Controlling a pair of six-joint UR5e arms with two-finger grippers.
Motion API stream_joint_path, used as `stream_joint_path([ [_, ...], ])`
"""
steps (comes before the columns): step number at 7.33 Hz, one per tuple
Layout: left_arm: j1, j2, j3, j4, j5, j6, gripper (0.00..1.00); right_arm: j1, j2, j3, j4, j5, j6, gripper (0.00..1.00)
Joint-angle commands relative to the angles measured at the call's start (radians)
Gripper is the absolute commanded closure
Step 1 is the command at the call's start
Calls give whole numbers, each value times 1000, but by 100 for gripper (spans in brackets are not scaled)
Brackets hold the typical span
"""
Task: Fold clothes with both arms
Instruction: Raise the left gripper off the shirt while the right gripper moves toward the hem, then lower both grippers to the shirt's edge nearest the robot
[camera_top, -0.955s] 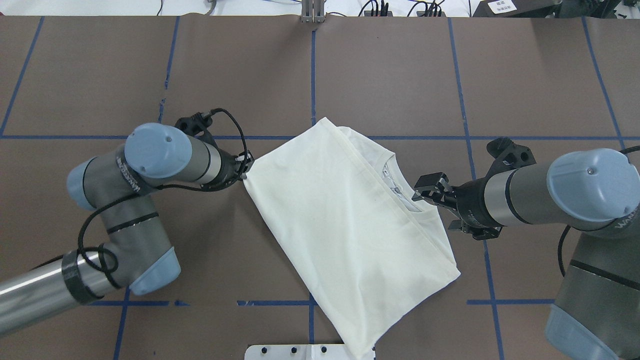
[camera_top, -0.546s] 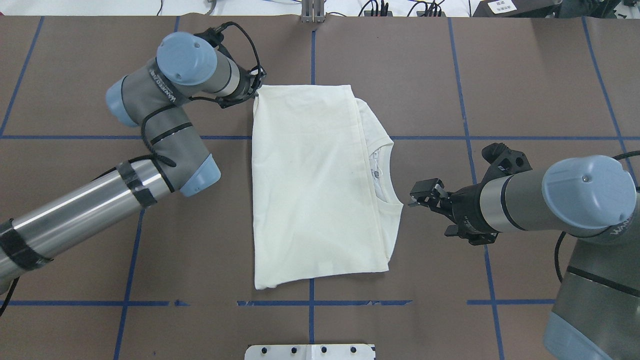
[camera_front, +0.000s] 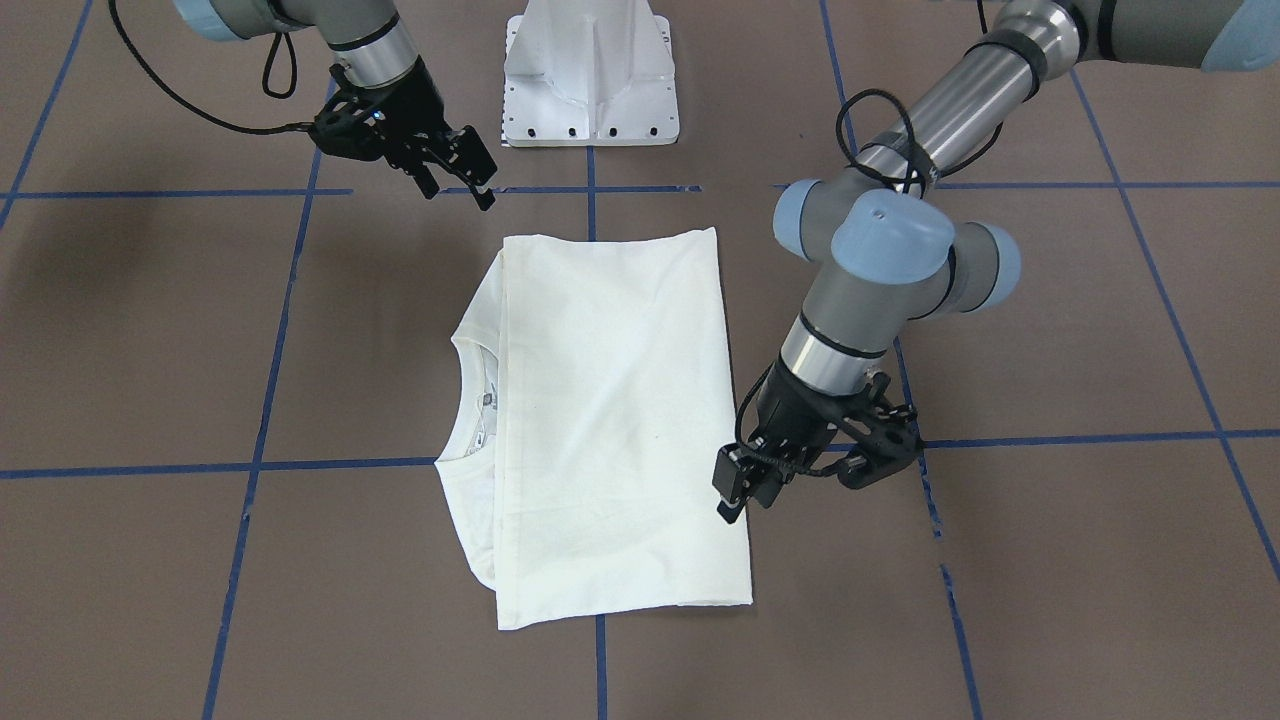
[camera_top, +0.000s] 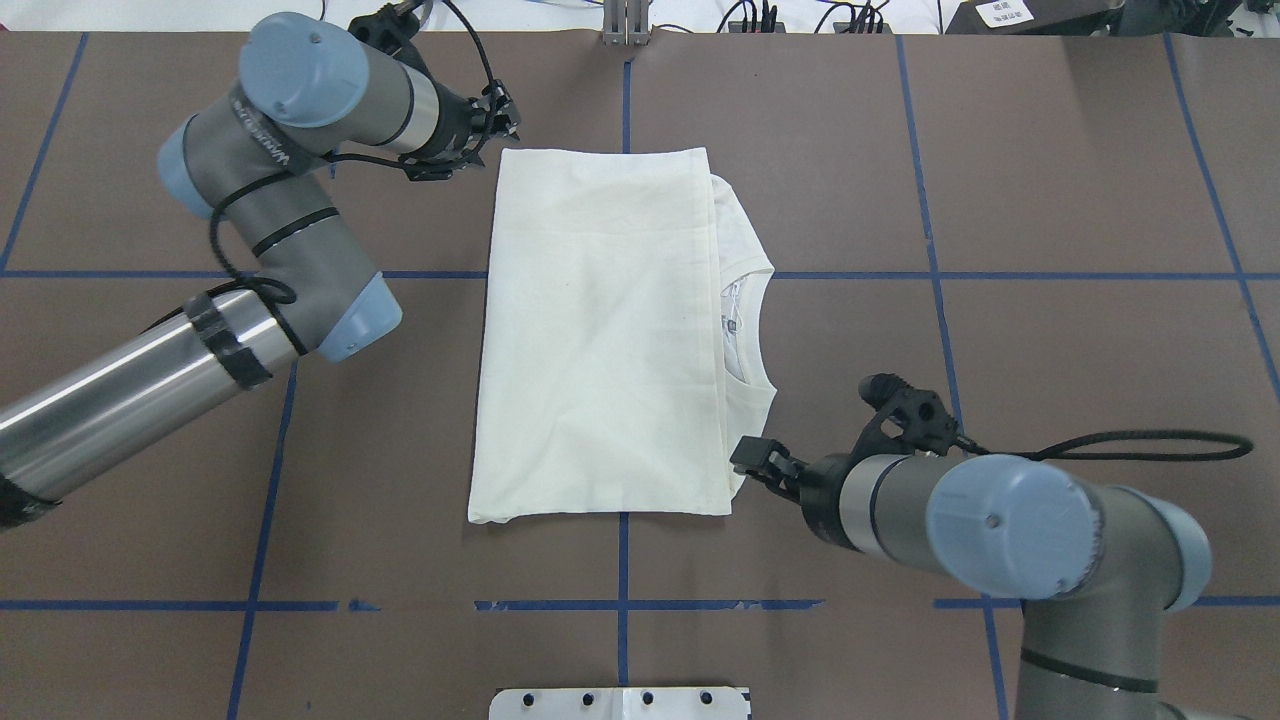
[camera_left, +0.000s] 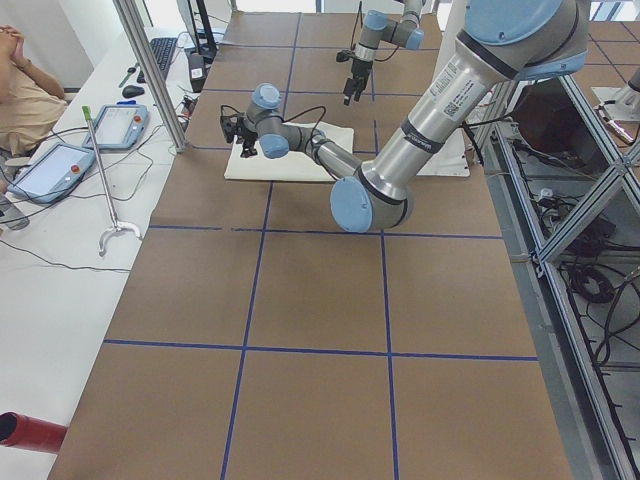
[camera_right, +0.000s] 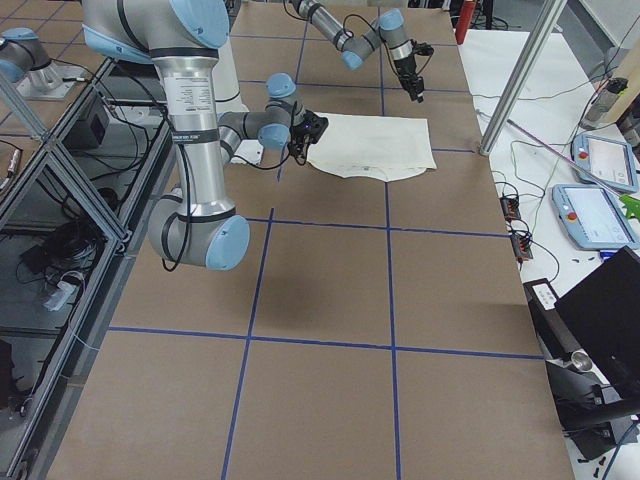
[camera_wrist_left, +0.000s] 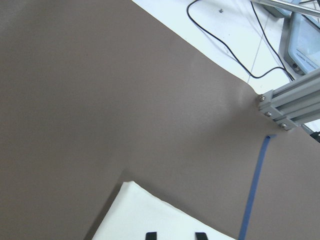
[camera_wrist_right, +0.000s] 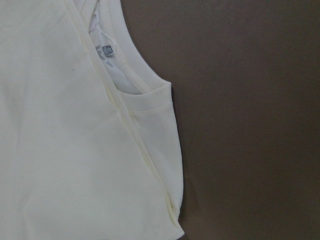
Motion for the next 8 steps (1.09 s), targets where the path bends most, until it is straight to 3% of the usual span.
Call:
stream_joint_path([
  [1,1,109,-161,38,-32,2,43,-91,93,-155,-1,-125,133,2],
  [2,2,111,-161,38,-31,2,43,-89,156,-217,-3,-153,171,8],
  [3,2,109,-161,38,-31,2,42,-68,161,-219,-3,-156,172,21],
  [5,2,109,-161,38,-31,0,42,-40,158,-222,-4,-156,169,32],
  [6,2,109,-161,38,-31,0,42,-40,154,-222,-50,-155,169,33],
  [7,2,111,-161,39,-31,0,42,-45,163,-221,-85,-154,170,40],
  [8,2,111,-161,39,-31,0,42,-46,166,-218,-87,-154,172,64],
])
